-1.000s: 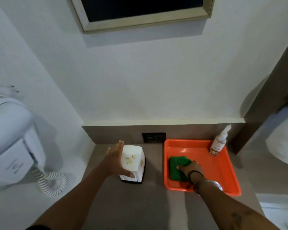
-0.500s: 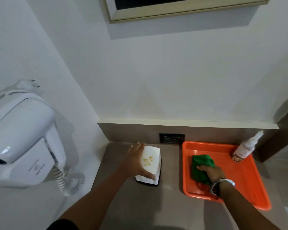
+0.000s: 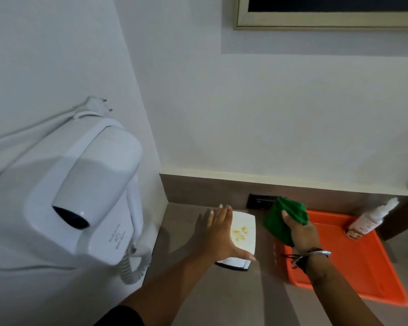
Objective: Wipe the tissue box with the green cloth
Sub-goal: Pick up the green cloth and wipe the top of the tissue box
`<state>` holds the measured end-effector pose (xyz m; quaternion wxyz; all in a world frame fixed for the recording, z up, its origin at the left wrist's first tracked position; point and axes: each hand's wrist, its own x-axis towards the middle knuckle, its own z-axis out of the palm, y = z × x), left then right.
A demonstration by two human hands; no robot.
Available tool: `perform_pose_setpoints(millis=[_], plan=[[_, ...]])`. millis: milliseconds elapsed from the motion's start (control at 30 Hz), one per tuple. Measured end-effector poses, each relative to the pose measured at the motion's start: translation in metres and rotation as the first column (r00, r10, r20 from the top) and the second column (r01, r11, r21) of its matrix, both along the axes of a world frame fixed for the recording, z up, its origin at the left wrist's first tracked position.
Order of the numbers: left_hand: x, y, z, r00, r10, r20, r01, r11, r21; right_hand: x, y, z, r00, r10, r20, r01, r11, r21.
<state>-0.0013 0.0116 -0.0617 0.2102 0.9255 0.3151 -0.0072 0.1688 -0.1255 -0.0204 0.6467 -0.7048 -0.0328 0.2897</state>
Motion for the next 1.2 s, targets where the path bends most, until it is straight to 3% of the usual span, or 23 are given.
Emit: perform_pose_setpoints(millis=[100,167,200,233,300,333,500,633,800,1033,1200], plan=[[-0.005,0.008,-0.004,0.996,-0.083,-0.012,0.084,0.996,0.029,-0.028,0.014,0.004,0.937,0.129,0.325,-0.084,0.985,-0.150],[-0.010,0.016,-0.007,0.990,-0.135,-0.036,0.137,0.990,0.042,-0.043,0.019,0.000,0.835,0.281,0.474,-0.205,0.957,-0.206],[-0.012,0.020,-0.008,0.987,-0.152,-0.045,0.154,0.987,0.043,-0.050,0.022,-0.005,0.731,0.411,0.545,-0.312,0.911,-0.268],[-0.014,0.023,-0.009,0.985,-0.168,-0.048,0.170,0.985,0.043,-0.056,0.025,-0.012,0.556,0.569,0.606,-0.393,0.822,-0.411],[-0.016,0.026,-0.011,0.978,-0.206,-0.042,0.207,0.977,0.040,-0.068,0.027,-0.027,0.203,0.803,0.561,-0.347,0.594,-0.726],[-0.015,0.027,-0.011,0.974,-0.222,-0.041,0.224,0.974,0.045,-0.071,0.025,-0.031,0.131,0.850,0.511,-0.297,0.525,-0.797],[-0.011,0.023,-0.013,0.977,-0.182,-0.115,0.192,0.977,0.088,-0.074,-0.002,-0.038,-0.006,0.891,0.454,-0.261,0.436,-0.861],[-0.008,0.022,-0.016,0.981,-0.146,-0.128,0.155,0.986,0.061,-0.073,-0.014,-0.042,-0.010,0.912,0.411,-0.233,0.397,-0.888],[-0.008,0.020,-0.011,0.971,-0.132,-0.197,0.136,0.991,0.007,-0.060,0.038,-0.017,0.091,0.918,0.385,-0.210,0.396,-0.894],[-0.001,0.017,-0.017,0.979,-0.065,-0.195,0.058,0.997,-0.042,-0.081,-0.014,-0.043,0.059,0.900,0.431,-0.278,0.429,-0.859],[0.000,0.021,-0.015,0.960,-0.072,-0.271,0.051,0.995,-0.084,-0.066,0.029,-0.021,0.096,0.892,0.441,-0.236,0.451,-0.861]])
